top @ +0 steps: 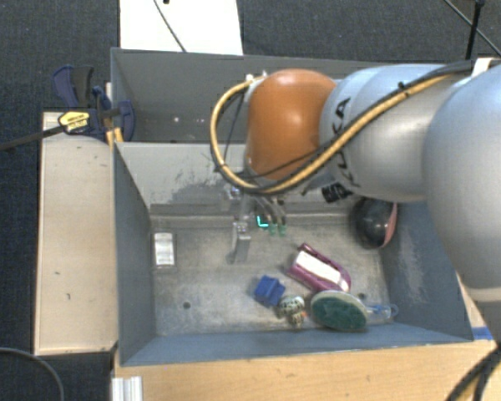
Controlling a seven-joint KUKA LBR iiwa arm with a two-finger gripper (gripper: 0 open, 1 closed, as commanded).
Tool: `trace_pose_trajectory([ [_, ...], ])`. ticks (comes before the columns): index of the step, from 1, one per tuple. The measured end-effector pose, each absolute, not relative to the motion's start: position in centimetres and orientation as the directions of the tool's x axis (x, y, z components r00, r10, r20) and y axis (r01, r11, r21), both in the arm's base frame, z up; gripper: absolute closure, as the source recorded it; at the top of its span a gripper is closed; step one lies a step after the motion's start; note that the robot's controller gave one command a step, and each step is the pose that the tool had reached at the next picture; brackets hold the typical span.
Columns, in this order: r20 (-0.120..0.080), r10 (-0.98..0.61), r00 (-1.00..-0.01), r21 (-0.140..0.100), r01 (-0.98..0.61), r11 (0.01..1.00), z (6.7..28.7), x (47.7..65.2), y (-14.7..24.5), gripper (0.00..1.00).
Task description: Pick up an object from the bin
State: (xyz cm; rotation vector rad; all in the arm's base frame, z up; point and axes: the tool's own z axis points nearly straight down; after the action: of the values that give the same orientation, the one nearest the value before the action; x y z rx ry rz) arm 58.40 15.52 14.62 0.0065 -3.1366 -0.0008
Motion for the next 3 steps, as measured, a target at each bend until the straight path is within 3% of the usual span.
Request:
trace_pose_trajectory([
  [1,-0.001,-0.175,-0.985,0.001,-0.175,0.985,8.1,53.9,7.8,0.0],
  [2,-0.002,-0.248,-0.969,0.002,-0.248,0.969,7.2,50.9,5.3,0.0],
  [3,0.0,-0.244,-0.97,0.001,-0.244,0.97,7.3,51.0,5.3,1.0],
])
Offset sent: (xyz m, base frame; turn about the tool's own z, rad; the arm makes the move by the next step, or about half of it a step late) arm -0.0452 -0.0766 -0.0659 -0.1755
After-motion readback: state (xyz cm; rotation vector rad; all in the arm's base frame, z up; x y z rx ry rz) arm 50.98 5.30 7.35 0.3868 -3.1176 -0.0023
